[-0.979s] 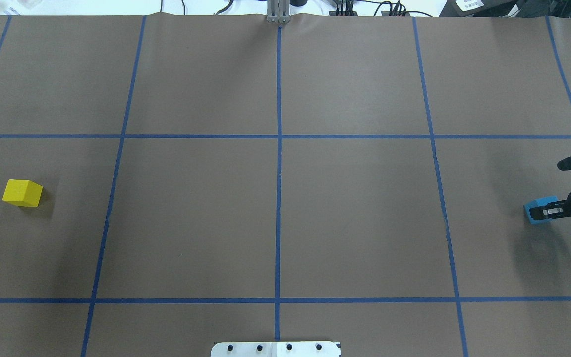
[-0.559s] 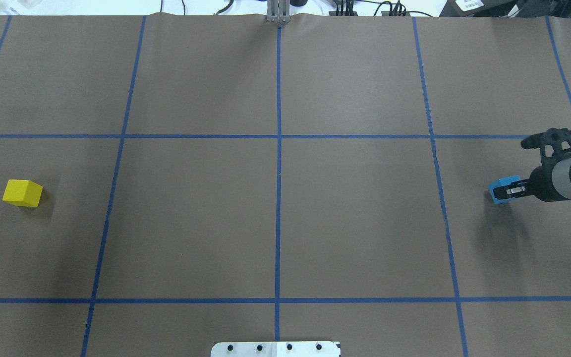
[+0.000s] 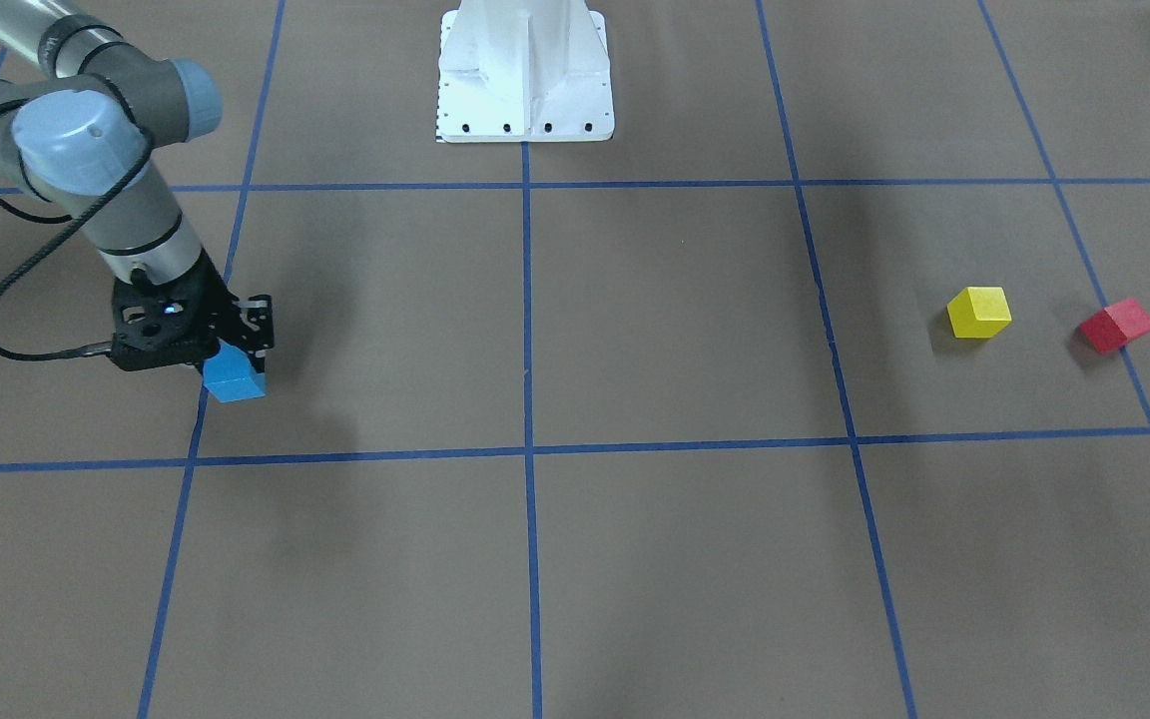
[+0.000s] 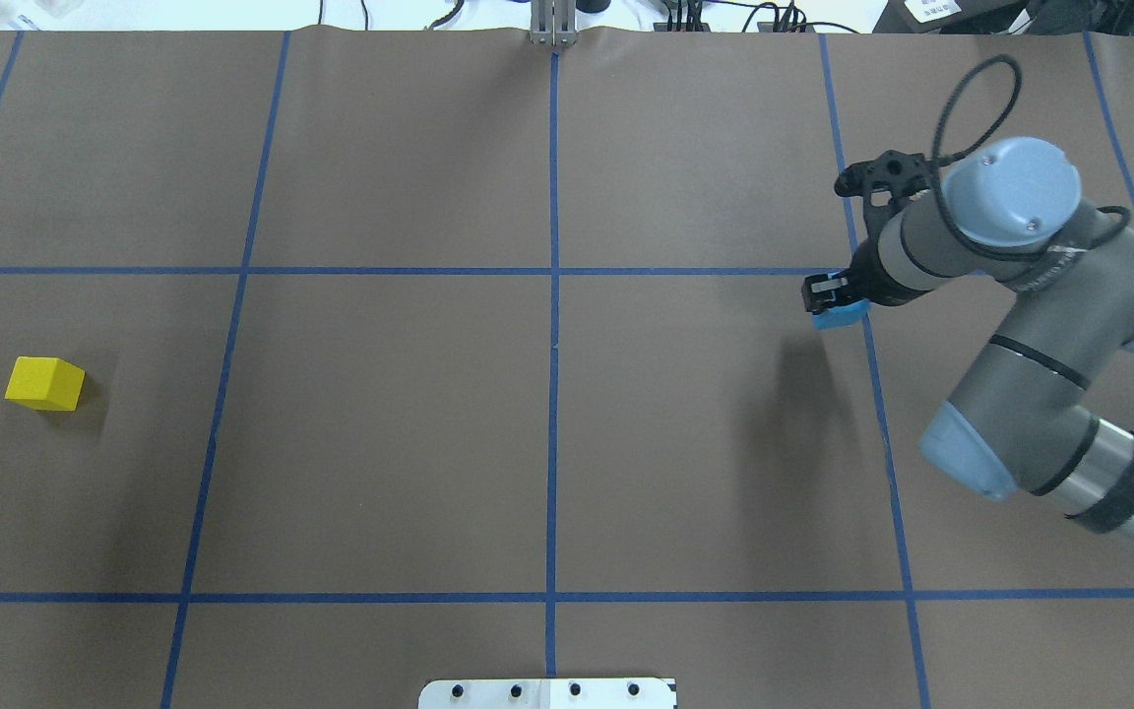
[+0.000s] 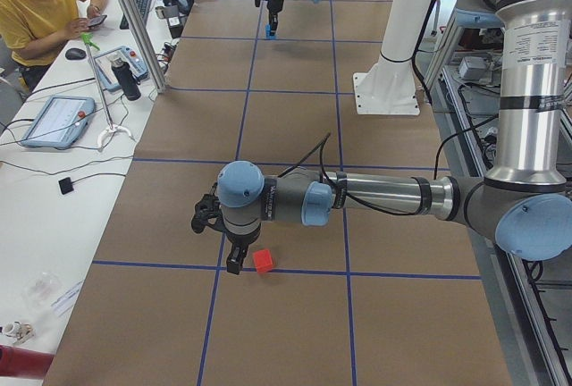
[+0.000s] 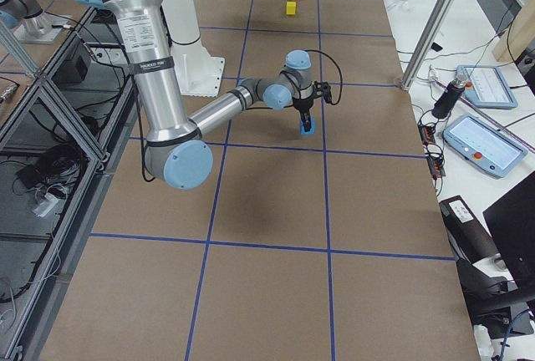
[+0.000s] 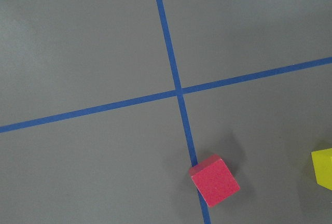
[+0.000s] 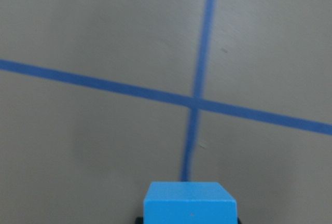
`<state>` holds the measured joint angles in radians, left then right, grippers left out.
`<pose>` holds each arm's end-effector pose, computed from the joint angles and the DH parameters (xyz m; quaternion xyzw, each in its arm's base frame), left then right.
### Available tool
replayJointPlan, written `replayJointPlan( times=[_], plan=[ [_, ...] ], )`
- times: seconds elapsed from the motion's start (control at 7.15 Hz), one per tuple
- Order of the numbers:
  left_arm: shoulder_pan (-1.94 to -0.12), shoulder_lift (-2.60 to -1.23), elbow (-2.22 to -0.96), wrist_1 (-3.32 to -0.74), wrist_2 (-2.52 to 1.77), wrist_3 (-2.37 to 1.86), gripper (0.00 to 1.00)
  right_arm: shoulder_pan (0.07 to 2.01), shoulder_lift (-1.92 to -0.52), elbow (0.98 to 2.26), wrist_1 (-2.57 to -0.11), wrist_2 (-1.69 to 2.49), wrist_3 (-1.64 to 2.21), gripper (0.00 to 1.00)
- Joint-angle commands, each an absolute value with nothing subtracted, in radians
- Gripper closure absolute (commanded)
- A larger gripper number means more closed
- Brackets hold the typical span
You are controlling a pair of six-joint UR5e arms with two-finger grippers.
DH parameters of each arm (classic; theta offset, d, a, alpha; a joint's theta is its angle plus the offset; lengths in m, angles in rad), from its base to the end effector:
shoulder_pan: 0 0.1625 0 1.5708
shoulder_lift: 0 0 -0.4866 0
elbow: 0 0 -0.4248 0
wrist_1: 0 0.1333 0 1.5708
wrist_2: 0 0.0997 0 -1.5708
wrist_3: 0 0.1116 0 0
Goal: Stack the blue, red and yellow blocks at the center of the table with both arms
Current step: 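Carry the blue cube to the table center and lower it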
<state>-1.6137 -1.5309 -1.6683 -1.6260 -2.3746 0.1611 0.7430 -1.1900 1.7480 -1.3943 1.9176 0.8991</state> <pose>-0.0749 -0.5097 0.6900 0.0914 0.3832 0.0763 0.9159 -0.4404 -0.5340 0.4004 0.1074 -0.3735 -0.0291 0.9209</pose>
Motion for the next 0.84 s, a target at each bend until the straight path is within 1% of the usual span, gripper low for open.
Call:
replayJointPlan(
  times=[0.0,0.28,0.42,0.7],
  plan=[
    [-1.614,-1.532,-1.667,-1.626,-2.375,0.16,0.0,0.654,-0.918,1.596,-1.479,1.901,1.078,1.0],
    [-1.614,-1.534,-1.669,-1.626,-2.375,0.16,0.0,0.605,-0.76,1.432,-1.48,1.882,1.168,1.0],
    [-1.612,-1.534,-1.67,-1.628,-2.375,0.16,0.0,0.583,-0.714,1.381,-1.479,1.859,1.176,1.0],
    [-1.614,-1.534,-1.671,-1.628,-2.375,0.16,0.0,0.542,-0.689,1.365,-1.474,1.848,1.219,1.0]
  ],
)
